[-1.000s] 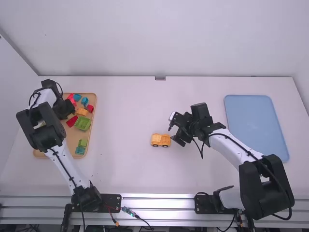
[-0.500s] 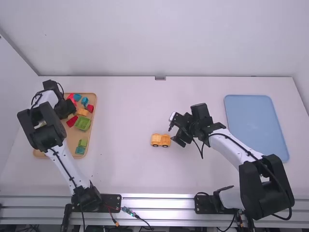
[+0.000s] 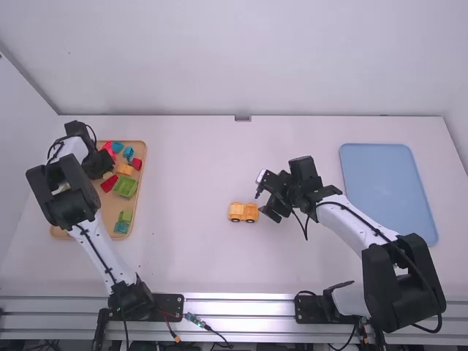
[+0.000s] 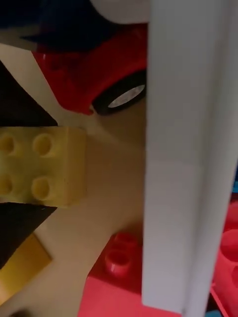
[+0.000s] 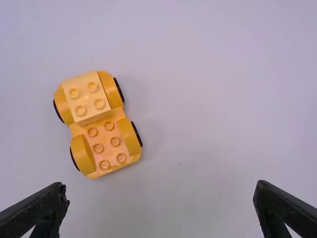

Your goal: Assemble lego blocks to make yellow taxi

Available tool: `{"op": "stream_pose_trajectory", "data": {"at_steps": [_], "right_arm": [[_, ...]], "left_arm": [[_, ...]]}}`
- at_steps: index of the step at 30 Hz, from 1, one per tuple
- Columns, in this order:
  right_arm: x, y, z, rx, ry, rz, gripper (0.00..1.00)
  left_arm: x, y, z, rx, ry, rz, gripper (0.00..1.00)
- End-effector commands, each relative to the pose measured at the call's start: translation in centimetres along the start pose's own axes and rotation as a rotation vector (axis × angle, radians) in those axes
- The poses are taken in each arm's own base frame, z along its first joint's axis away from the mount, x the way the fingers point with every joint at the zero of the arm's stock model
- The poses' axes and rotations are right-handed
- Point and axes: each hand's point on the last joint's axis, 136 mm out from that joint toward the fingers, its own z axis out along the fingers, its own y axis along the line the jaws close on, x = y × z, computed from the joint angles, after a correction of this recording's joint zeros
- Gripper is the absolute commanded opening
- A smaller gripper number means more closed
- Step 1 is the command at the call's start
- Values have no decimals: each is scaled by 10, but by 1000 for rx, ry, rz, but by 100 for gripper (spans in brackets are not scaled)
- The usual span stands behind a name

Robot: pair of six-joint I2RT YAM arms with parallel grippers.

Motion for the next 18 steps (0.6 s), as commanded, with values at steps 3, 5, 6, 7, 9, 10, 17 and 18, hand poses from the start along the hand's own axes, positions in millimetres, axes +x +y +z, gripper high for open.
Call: {"op": "stream_pose_trajectory", "data": {"at_steps": [3, 5, 6, 7, 9, 10, 17, 18], "right_arm": [[-9, -6, -5, 19, -16, -7, 99], [-8, -7, -5, 24, -11, -7, 99], [-6, -8, -5, 32, -3, -6, 99], [-6, -8, -5, 34, 1, -6, 99], [-6, -8, -5, 32, 1, -7, 99], [-6, -8, -5, 32, 1, -6, 99], [-6, -7, -5, 30, -1, -7, 99], [-6, -7, -5, 29, -1, -7, 99]], "left_arm": [[14, -8, 12, 16, 42, 36, 35], [14, -8, 12, 15, 39, 36, 38], [13, -8, 12, 14, 37, 36, 42], [14, -7, 12, 12, 42, 37, 43], [16, -8, 12, 15, 49, 36, 43], [17, -8, 12, 14, 53, 36, 37], [13, -8, 12, 17, 36, 35, 24], [12, -8, 12, 15, 32, 36, 24]]}}
